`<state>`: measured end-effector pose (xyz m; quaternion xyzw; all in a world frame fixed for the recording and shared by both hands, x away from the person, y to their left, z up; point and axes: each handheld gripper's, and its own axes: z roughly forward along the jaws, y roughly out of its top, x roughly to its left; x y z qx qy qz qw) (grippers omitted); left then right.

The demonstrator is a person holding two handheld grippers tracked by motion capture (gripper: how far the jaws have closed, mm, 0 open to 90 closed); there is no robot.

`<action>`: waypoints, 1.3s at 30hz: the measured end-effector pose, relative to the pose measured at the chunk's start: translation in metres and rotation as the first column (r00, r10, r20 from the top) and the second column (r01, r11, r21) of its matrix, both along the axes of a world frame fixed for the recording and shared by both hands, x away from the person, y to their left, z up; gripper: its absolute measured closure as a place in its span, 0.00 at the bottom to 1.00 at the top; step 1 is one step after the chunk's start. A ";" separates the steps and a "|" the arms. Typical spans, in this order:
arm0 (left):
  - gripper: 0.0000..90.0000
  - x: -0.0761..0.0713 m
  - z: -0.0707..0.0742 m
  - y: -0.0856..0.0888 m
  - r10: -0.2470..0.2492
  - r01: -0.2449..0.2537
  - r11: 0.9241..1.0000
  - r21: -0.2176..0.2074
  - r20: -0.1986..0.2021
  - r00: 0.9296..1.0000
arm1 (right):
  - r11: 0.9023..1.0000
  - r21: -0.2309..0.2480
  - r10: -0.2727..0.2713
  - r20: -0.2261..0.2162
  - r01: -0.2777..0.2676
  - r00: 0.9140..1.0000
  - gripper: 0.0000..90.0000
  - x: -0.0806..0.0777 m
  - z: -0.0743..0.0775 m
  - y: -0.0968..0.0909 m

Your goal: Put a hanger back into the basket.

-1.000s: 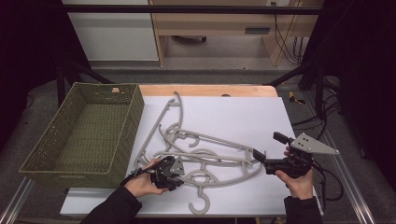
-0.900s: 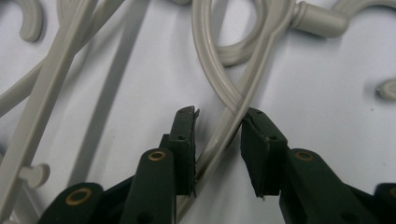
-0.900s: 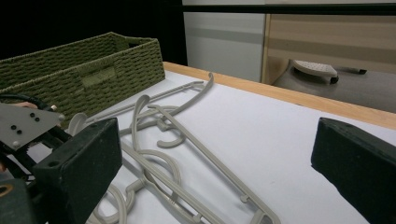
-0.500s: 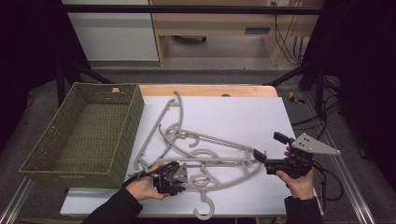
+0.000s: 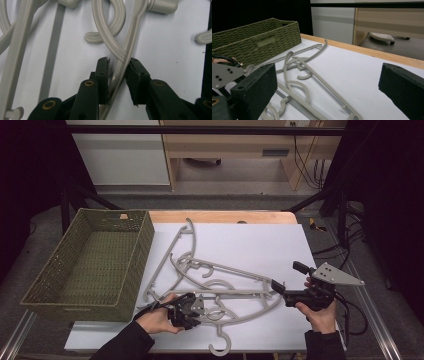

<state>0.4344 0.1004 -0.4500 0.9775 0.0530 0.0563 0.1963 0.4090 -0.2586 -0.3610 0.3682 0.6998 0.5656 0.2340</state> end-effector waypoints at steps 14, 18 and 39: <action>0.90 -0.016 0.002 -0.009 -0.111 0.111 0.994 0.014 -0.001 0.994 | 1.000 0.001 0.002 -0.003 -0.002 1.000 0.03 -0.001 0.000 -0.002; 0.90 -0.020 0.003 -0.005 -0.070 0.068 0.996 -0.063 -0.037 0.997 | 1.000 0.002 -0.004 0.001 0.004 1.000 0.02 -0.001 0.001 -0.003; 0.90 -0.019 0.037 0.012 0.070 -0.075 0.970 -0.230 -0.029 0.997 | 1.000 0.018 -0.010 0.012 0.009 1.000 0.02 -0.004 0.004 -0.008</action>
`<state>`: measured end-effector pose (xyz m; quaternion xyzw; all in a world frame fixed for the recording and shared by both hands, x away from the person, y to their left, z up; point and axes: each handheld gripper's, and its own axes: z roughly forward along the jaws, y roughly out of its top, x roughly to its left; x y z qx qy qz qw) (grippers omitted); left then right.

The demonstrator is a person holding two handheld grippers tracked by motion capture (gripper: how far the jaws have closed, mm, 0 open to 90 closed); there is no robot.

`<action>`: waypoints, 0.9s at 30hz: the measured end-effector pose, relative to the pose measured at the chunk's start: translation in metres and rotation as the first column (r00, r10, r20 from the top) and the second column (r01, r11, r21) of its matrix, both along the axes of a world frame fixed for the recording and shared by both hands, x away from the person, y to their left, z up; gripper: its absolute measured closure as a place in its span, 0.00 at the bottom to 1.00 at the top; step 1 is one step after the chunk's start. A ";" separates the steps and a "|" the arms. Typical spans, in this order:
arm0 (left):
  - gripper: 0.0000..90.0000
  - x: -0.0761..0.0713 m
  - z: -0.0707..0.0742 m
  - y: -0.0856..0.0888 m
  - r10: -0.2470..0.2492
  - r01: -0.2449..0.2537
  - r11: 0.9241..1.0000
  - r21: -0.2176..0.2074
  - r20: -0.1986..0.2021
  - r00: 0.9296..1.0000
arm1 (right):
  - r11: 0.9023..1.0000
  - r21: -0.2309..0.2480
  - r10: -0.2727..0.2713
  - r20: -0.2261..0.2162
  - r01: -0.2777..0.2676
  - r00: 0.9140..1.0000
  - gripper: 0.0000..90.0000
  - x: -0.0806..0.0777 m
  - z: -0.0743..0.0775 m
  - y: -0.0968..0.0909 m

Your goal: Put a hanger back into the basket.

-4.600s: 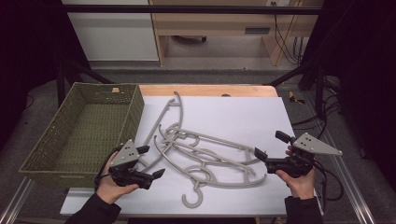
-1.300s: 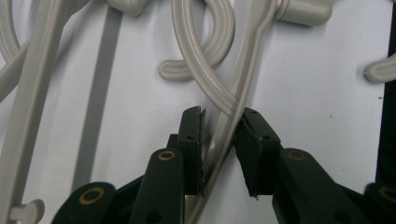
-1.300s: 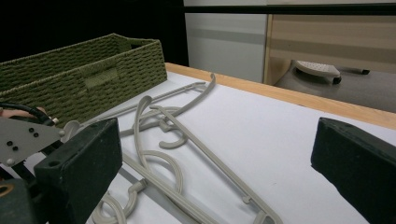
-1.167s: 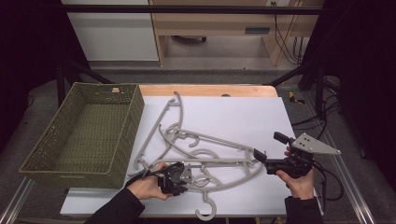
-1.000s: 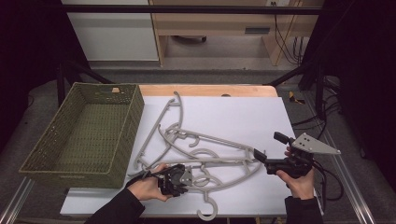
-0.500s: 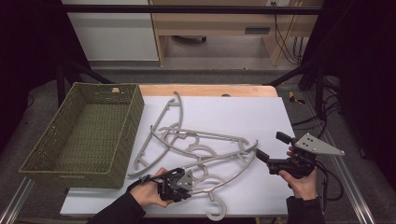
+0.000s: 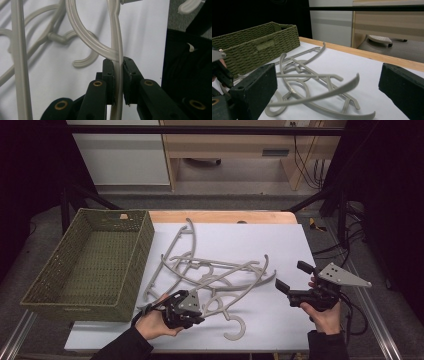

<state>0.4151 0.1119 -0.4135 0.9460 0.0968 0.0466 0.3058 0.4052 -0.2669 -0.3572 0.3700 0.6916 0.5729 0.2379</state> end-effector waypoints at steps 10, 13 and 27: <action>0.90 0.008 0.026 0.025 0.131 -0.130 0.988 -0.089 0.001 0.991 | 1.000 0.004 -0.004 0.001 0.004 1.000 0.02 0.001 -0.001 -0.001; 0.90 0.008 0.034 0.031 0.162 -0.160 0.982 -0.104 0.005 0.987 | 1.000 -0.001 -0.002 -0.002 0.002 1.000 0.02 0.001 -0.001 0.000; 0.90 0.011 0.066 0.055 0.212 -0.207 0.961 -0.183 0.008 0.977 | 1.000 -0.010 -0.005 -0.017 0.005 1.000 0.02 0.004 -0.005 0.003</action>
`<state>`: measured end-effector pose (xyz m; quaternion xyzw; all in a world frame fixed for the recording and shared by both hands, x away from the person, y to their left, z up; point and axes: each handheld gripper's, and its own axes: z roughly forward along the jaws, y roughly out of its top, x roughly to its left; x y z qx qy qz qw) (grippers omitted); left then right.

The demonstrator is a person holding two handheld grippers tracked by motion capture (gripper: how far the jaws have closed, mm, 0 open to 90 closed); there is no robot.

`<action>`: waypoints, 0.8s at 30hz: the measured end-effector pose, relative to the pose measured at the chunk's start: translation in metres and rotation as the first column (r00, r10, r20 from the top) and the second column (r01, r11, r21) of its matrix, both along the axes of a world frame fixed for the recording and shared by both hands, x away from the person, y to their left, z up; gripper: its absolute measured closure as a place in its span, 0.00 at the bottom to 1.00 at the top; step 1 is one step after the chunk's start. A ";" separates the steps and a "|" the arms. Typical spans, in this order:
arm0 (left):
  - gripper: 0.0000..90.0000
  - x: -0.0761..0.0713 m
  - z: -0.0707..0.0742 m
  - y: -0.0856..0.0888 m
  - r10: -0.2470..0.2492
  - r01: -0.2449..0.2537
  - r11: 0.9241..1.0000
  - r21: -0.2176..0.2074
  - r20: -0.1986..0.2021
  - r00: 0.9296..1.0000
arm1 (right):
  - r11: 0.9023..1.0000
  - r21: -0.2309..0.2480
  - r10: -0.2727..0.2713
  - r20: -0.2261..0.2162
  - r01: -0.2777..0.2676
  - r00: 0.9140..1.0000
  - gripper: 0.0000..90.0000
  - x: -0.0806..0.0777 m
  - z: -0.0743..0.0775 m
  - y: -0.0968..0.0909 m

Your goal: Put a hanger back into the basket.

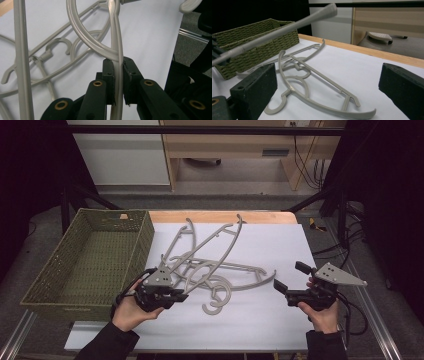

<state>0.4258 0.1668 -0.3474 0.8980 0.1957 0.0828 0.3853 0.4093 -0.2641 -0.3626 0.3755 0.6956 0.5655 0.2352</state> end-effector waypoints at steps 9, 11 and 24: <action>0.90 0.012 0.030 0.021 0.010 -0.011 1.000 0.019 0.011 1.000 | 1.000 0.003 0.003 -0.001 -0.003 1.000 0.02 0.000 0.000 -0.001; 0.90 0.014 0.035 0.024 0.019 -0.019 1.000 0.024 0.011 1.000 | 1.000 0.004 0.002 0.000 -0.002 1.000 0.02 0.000 0.000 -0.001; 0.90 0.028 0.051 0.072 0.066 -0.066 0.998 0.004 0.010 0.998 | 1.000 0.000 0.003 -0.004 -0.003 1.000 0.02 0.001 -0.001 0.000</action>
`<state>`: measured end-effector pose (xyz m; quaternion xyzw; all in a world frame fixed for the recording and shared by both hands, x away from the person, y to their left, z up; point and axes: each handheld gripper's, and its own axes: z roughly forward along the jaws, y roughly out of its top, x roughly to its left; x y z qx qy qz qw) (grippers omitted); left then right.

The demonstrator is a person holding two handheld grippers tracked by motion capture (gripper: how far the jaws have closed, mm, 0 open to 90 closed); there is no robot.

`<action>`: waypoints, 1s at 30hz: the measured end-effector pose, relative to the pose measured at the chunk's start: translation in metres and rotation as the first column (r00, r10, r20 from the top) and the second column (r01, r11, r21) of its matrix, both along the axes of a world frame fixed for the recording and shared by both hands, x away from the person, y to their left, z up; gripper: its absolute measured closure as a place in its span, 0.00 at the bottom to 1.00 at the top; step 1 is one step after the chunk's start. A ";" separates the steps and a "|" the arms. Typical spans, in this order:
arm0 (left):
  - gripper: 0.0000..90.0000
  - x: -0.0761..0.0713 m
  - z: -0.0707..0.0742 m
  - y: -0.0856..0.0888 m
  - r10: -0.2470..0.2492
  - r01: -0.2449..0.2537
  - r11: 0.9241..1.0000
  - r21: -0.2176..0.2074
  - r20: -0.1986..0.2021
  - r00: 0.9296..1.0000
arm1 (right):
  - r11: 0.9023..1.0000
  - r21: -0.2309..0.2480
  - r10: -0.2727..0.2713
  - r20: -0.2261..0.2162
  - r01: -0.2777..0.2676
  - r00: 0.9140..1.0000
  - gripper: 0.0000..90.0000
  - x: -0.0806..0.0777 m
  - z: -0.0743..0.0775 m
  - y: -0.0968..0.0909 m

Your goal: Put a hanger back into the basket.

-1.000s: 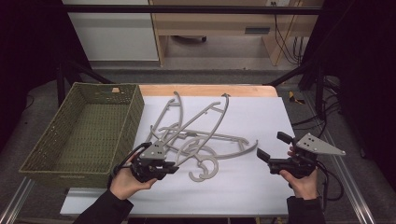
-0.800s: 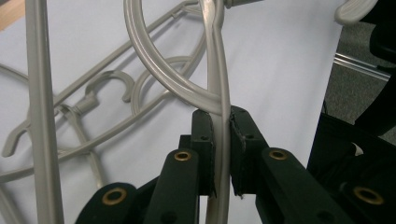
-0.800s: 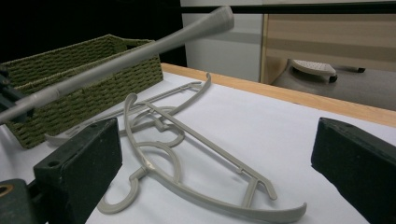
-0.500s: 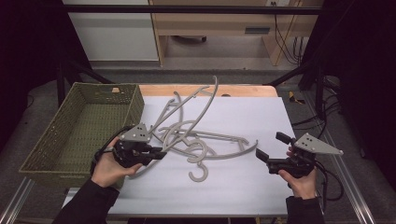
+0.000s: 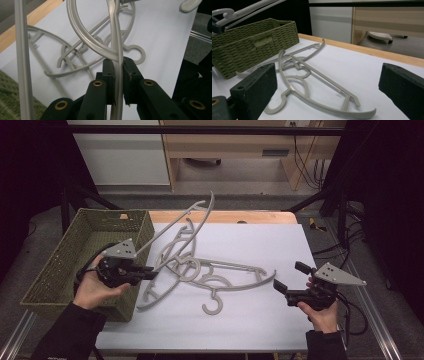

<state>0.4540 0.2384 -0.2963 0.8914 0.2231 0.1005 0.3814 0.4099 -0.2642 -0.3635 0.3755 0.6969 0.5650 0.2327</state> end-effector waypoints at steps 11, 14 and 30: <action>0.90 0.012 -0.002 0.050 0.075 -0.075 0.997 0.010 -0.017 0.997 | 1.000 -0.001 -0.005 -0.001 0.005 1.000 0.02 0.001 0.000 0.000; 0.90 0.015 -0.005 0.062 0.092 -0.092 0.996 0.018 -0.028 0.995 | 1.000 -0.001 -0.005 -0.006 0.005 1.000 0.02 0.001 -0.001 0.000; 0.90 0.028 -0.029 0.115 0.159 -0.155 0.987 0.050 -0.098 0.982 | 1.000 -0.012 -0.003 -0.010 0.003 1.000 0.02 0.002 -0.003 0.001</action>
